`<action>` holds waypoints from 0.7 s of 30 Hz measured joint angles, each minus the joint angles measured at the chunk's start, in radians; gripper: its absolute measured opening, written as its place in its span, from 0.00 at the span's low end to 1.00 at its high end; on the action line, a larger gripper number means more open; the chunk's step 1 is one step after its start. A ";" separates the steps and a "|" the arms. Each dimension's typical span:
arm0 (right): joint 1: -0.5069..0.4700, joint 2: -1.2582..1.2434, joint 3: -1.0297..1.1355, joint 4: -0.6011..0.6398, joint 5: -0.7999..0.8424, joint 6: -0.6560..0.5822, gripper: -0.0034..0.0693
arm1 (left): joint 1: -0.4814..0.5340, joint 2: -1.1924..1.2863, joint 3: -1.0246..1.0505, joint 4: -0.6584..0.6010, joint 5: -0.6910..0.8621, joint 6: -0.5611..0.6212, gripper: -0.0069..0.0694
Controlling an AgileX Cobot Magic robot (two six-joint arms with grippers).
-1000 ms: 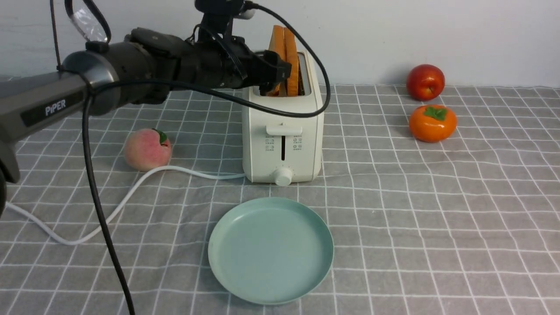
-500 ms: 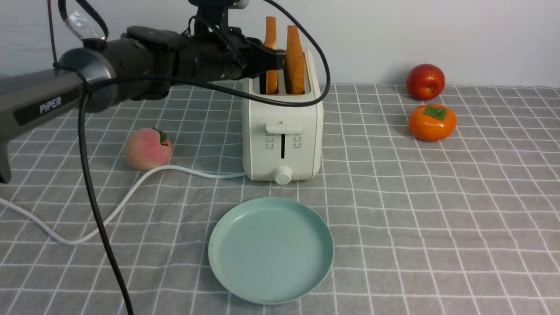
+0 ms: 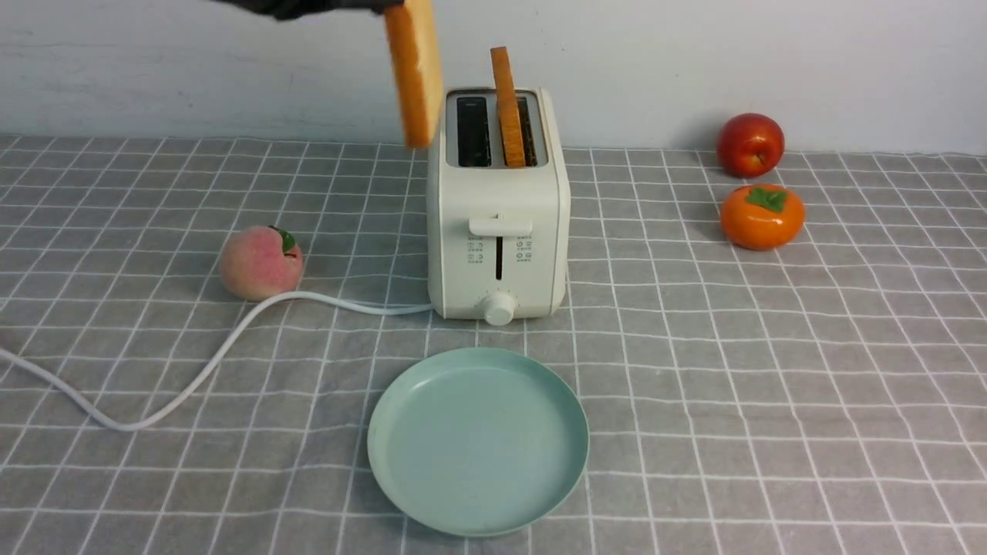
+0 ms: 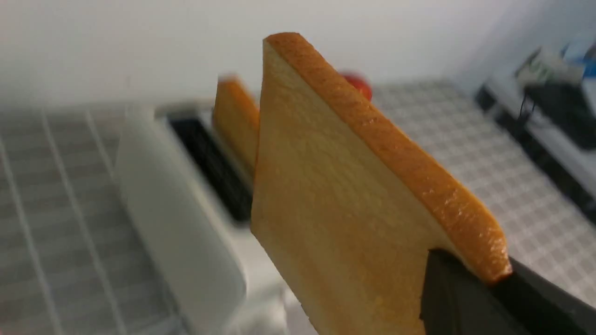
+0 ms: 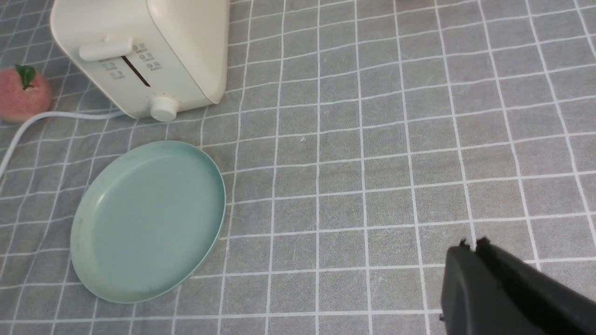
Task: Take toasted bread from bread machine on grey coffee table place on plate.
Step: 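Place the slice of bread on the plate with the left gripper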
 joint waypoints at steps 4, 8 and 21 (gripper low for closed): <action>0.000 0.000 0.000 0.007 0.000 0.000 0.07 | -0.008 -0.012 0.052 0.136 0.391 -0.150 0.11; 0.000 0.000 0.000 0.028 0.000 0.000 0.07 | -0.039 0.002 0.191 0.039 0.404 -0.031 0.11; 0.000 0.000 0.000 0.045 0.004 0.000 0.08 | -0.048 0.176 0.341 -0.337 0.204 0.266 0.11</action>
